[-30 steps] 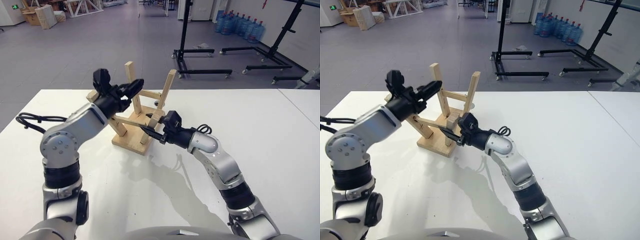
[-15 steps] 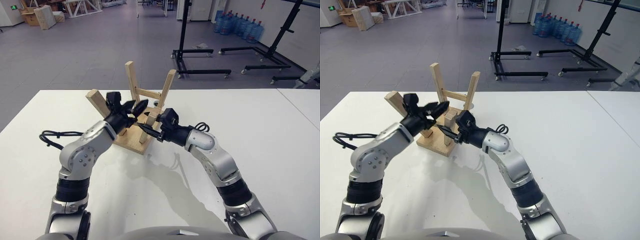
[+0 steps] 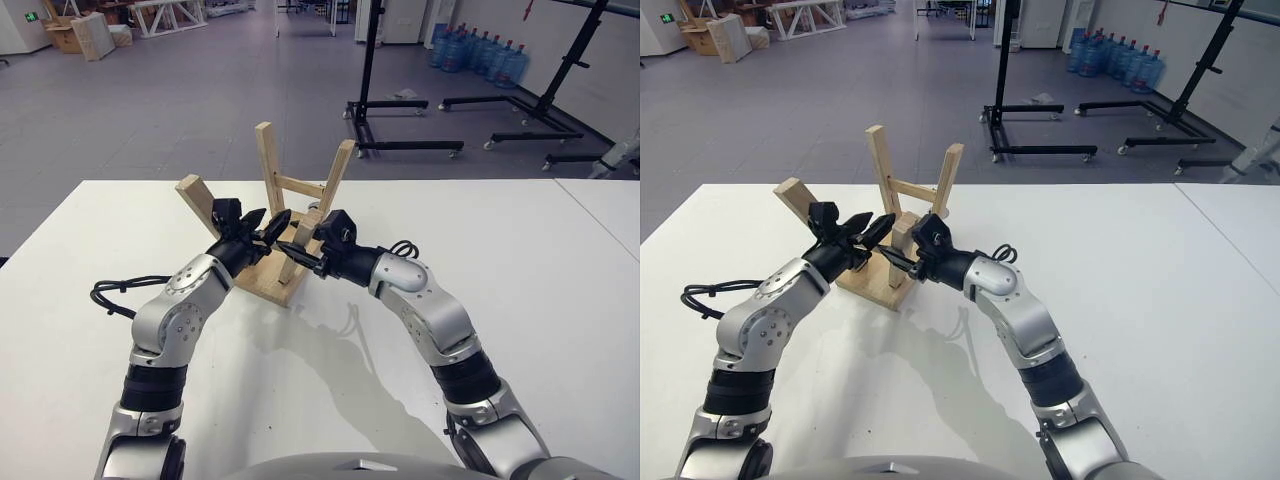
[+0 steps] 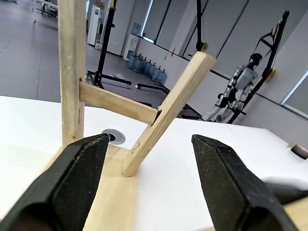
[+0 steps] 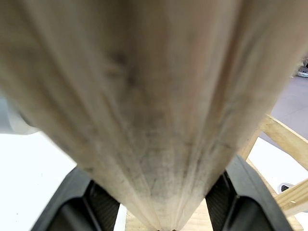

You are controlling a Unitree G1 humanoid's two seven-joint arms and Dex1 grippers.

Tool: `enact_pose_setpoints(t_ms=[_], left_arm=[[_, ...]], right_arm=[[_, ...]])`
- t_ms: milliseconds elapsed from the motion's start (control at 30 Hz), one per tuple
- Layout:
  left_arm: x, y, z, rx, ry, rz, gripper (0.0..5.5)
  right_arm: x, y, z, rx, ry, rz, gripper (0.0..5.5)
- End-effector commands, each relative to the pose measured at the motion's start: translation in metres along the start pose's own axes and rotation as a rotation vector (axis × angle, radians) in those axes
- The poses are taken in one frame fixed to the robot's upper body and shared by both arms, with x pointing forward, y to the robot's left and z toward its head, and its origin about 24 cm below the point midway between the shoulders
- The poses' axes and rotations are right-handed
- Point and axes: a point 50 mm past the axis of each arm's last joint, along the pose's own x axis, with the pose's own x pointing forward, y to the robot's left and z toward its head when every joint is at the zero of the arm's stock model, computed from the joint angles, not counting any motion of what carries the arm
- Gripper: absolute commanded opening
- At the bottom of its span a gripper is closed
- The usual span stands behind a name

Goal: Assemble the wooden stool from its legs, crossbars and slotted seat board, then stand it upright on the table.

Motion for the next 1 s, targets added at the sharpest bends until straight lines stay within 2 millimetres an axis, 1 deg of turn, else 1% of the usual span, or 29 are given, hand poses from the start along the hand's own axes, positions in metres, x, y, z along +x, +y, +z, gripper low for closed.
enact_pose_setpoints(t_ms=[33,100,133,200,233,333,367,400,467,500,533,567,633,733,833,900,1000], left_arm=[[0.008,-0.024,0.037,-0.323,-0.11,-0.111,3.13],[0.008,-0.027,0.048,-0.467,-0.138,-0.129,3.13],[0.007,-0.026,0.05,-0.527,-0.142,-0.124,3.13],[0.004,-0.021,0.048,-0.612,-0.136,-0.101,3.13],[0.003,-0.016,0.043,-0.66,-0.125,-0.081,3.13],[0.001,0.002,0.016,-0.799,-0.076,-0.011,3.13],[0.001,0.009,0.001,-0.843,-0.048,0.024,3.13],[0.002,0.012,-0.013,-0.866,-0.017,0.03,3.13],[0.004,0.018,-0.042,-0.888,0.05,0.051,3.13],[0.003,0.02,-0.053,-0.888,0.075,0.06,3.13],[0.002,0.021,-0.06,-0.883,0.085,0.075,3.13],[0.002,0.021,-0.064,-0.877,0.087,0.075,3.13],[0.003,0.019,-0.063,-0.859,0.078,0.053,3.13],[0.006,0.015,-0.052,-0.813,0.051,0.022,3.13],[0.006,0.008,-0.031,-0.753,0.012,-0.016,3.13],[0.008,0.001,-0.009,-0.7,-0.031,-0.048,3.13],[0.01,-0.007,0.017,-0.652,-0.084,-0.08,3.13]], right_arm=[[0.0,-0.001,-0.009,0.023,0.055,-0.015,2.13],[0.0,0.0,-0.01,0.023,0.055,-0.011,2.13],[0.0,0.001,-0.01,0.023,0.056,-0.008,2.13],[0.001,0.002,-0.01,0.022,0.058,-0.004,2.13],[0.001,0.002,-0.01,0.018,0.062,-0.005,2.13],[0.001,0.001,-0.009,-0.002,0.07,-0.009,2.13],[0.002,0.001,-0.008,-0.008,0.073,-0.006,2.13],[0.003,0.002,-0.007,-0.015,0.079,-0.003,2.13],[0.005,0.003,-0.006,-0.022,0.091,0.005,2.13],[0.007,0.004,-0.006,-0.024,0.098,0.008,2.13],[0.008,0.005,-0.006,-0.022,0.105,0.013,2.13],[0.01,0.006,-0.006,-0.017,0.117,0.01,2.13],[0.012,0.006,-0.007,-0.005,0.137,-0.006,2.13],[0.013,0.004,-0.01,0.009,0.175,-0.036,2.13],[0.012,0.003,-0.014,0.039,0.223,-0.042,2.13],[0.011,0.004,-0.018,0.057,0.25,-0.034,2.13],[0.01,0.005,-0.022,0.064,0.27,-0.021,2.13]])
